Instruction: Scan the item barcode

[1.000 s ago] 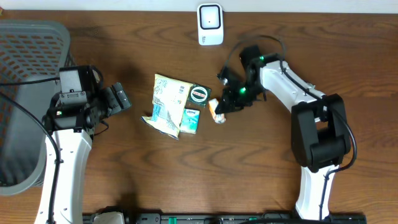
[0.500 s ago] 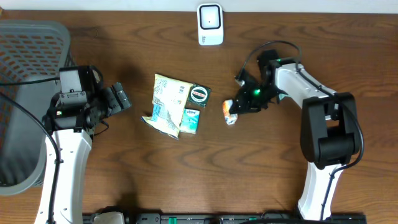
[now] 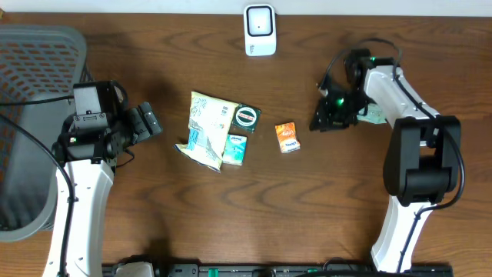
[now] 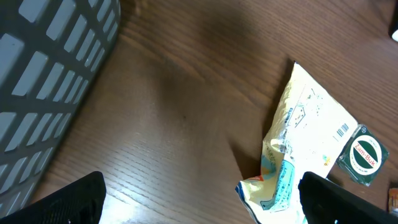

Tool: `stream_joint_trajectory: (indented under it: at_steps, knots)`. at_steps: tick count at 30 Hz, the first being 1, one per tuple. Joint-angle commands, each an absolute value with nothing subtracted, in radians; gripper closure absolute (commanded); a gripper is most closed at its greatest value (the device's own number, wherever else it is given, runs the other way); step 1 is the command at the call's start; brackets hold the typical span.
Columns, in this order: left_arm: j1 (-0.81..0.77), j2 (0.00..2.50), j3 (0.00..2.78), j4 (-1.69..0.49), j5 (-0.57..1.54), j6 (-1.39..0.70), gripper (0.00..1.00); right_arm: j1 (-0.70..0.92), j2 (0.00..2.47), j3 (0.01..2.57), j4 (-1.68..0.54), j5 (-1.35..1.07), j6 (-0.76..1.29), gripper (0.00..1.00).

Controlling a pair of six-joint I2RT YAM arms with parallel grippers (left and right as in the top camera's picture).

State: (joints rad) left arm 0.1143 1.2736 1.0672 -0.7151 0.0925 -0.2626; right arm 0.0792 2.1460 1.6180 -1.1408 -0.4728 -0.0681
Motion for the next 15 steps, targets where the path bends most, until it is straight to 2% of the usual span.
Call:
stream_joint_trajectory:
  at_steps: [1, 4, 7, 11, 15]
  knots:
    - [0.118, 1.276, 1.068, -0.717, 0.094, -0.264, 0.02, 0.111, 2.151, 1.648, -1.161, -0.510, -0.064, 0.68]
    - [0.118, 1.276, 1.068, -0.717, 0.094, -0.264, 0.03, 0.141, 2.151, 1.641, -1.171, -0.511, -0.064, 0.55]
    - [0.118, 1.276, 1.068, -0.717, 0.094, -0.264, 0.02, 0.173, 2.151, 1.634, -1.167, -0.511, -0.057, 0.48]
    - [0.118, 1.276, 1.068, -0.717, 0.094, -0.264, 0.02, 0.206, 2.152, 1.620, -1.151, -0.494, -0.057, 0.46]
    - [0.118, 1.276, 1.068, -0.717, 0.094, -0.264, 0.02, 0.225, 2.154, 1.606, -1.133, -0.440, -0.029, 0.50]
